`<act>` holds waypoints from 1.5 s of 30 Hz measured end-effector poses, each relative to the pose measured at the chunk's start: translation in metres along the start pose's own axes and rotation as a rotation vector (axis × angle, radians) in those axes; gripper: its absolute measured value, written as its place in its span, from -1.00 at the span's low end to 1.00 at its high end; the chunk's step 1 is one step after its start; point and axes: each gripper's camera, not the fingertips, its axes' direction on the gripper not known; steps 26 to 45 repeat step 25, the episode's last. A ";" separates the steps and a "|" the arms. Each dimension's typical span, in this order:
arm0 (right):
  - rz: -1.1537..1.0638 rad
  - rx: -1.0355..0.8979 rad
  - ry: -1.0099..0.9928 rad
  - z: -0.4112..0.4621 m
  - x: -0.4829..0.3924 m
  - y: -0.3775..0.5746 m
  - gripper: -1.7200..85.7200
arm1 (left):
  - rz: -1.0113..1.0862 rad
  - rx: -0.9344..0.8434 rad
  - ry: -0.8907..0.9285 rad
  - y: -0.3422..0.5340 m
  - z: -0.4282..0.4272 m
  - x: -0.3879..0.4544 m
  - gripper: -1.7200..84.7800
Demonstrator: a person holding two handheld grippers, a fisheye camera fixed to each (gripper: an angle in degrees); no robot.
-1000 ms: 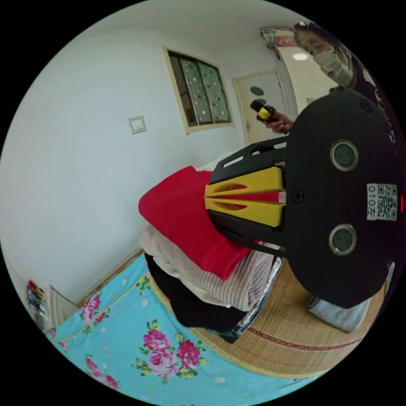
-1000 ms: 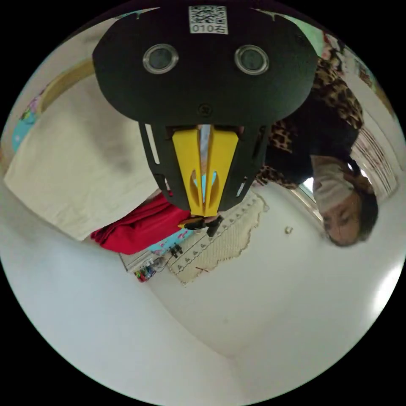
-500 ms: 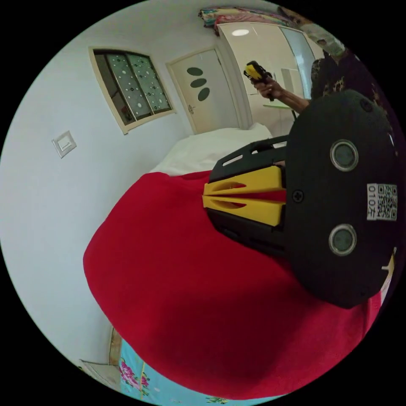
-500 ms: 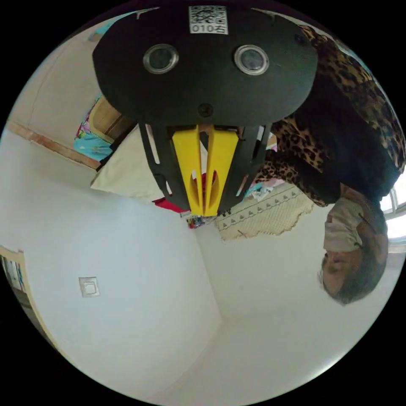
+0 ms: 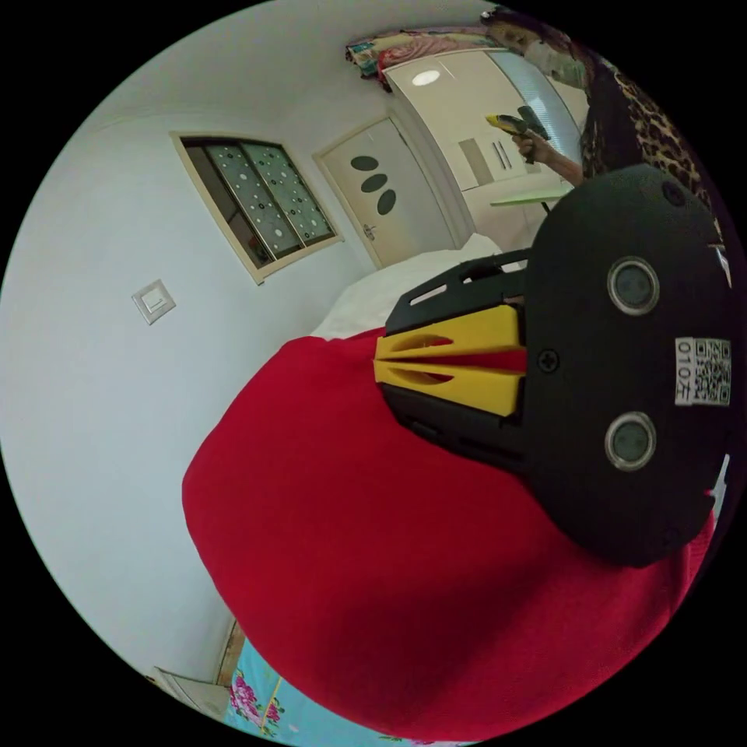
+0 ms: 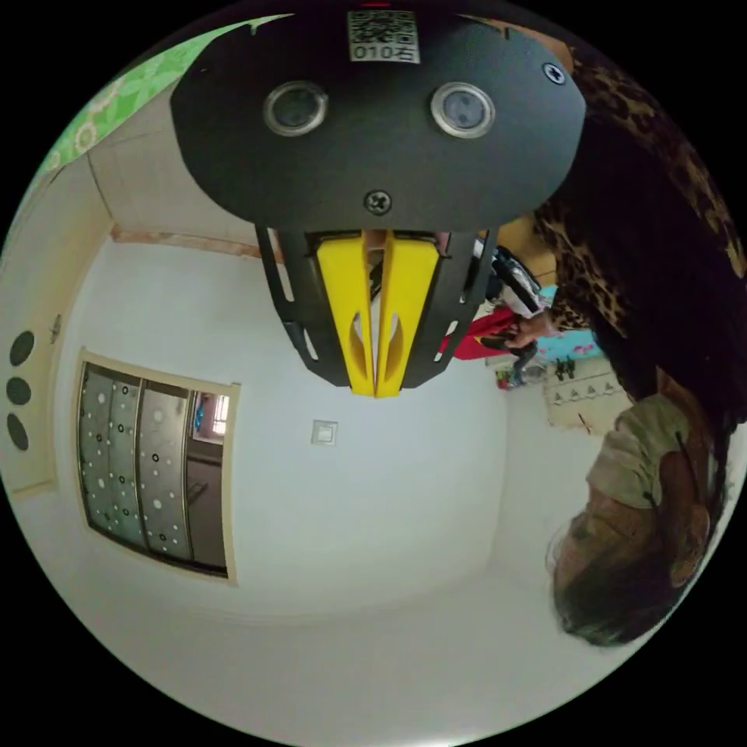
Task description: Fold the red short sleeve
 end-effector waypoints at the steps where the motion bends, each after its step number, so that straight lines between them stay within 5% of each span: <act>1: 0.007 -0.060 0.152 0.029 -0.014 0.013 -0.90 | 0.001 0.005 -0.002 0.002 0.005 -0.002 -0.97; 4: -0.085 -0.253 0.712 0.119 -0.064 0.023 -0.90 | 0.004 0.044 0.025 0.008 0.011 -0.008 -0.97; 8: -0.053 -0.112 0.804 0.194 -0.099 0.040 -0.87 | 0.254 0.318 0.420 0.028 -0.016 0.046 -0.97; 13: -0.085 -0.154 0.703 0.350 -0.130 0.065 -0.64 | 0.711 0.308 0.418 0.068 0.049 0.220 -0.96; 15: -0.064 -0.154 0.877 0.401 -0.147 0.077 -0.68 | 0.840 0.224 0.604 0.079 0.108 0.277 -0.96; 18: -0.112 -0.056 1.458 0.458 -0.212 0.099 -0.81 | 1.030 0.099 0.937 0.109 0.202 0.374 -0.96; 25: 0.034 -0.171 1.798 0.639 -0.369 0.090 -0.88 | 1.238 -0.072 1.596 0.225 0.310 0.557 -0.96; 45: 0.034 -0.171 1.798 0.639 -0.369 0.090 -0.88 | 1.238 -0.072 1.596 0.225 0.310 0.557 -0.96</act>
